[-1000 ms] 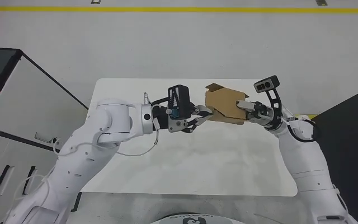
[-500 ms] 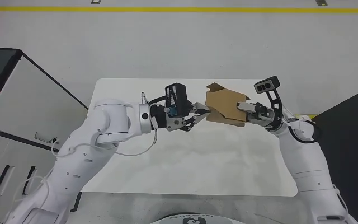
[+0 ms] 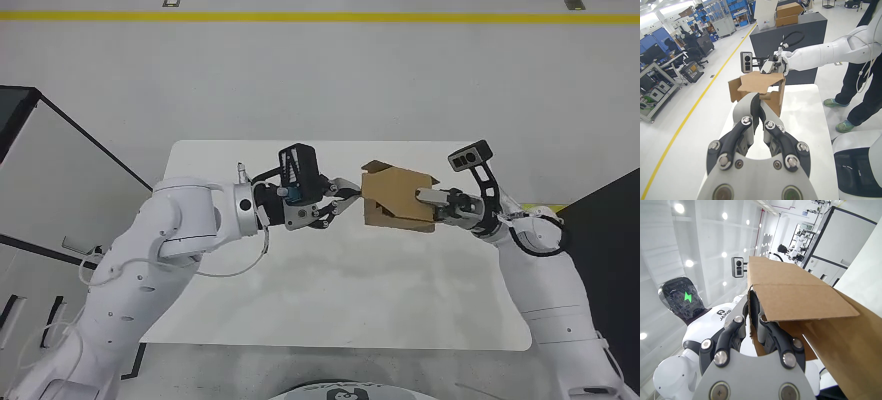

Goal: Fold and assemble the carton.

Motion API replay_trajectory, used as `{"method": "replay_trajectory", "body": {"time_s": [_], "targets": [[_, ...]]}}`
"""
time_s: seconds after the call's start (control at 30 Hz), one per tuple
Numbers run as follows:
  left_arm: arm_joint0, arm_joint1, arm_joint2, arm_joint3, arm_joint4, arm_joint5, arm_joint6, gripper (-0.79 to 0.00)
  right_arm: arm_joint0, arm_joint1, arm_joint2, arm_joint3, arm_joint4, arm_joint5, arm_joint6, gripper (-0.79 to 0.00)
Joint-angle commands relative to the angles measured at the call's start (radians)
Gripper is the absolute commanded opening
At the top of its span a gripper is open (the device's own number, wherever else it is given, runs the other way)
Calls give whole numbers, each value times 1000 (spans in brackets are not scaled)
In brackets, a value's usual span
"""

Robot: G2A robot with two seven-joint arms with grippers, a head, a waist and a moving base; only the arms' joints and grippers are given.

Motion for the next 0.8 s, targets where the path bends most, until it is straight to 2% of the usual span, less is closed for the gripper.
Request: {"method": "replay_trajectory", "body": {"time_s": [0.0, 0.43, 0.63, 0.77], "targets": [[-2, -1, 4, 0, 1, 0, 2, -785, 1, 1, -6, -2, -23, 7, -5, -785], [-15, -5, 41, -19, 3, -8, -7, -785, 0, 7, -35, -34, -136, 34, -36, -785], [-30, -10, 68, -13, -4, -9, -8, -785, -3, 9, -40, -42, -142, 37, -42, -785], [-33, -10, 58, -14, -6, 0, -8, -785, -10, 9, -33, -37, -106, 35, -49, -785]]}}
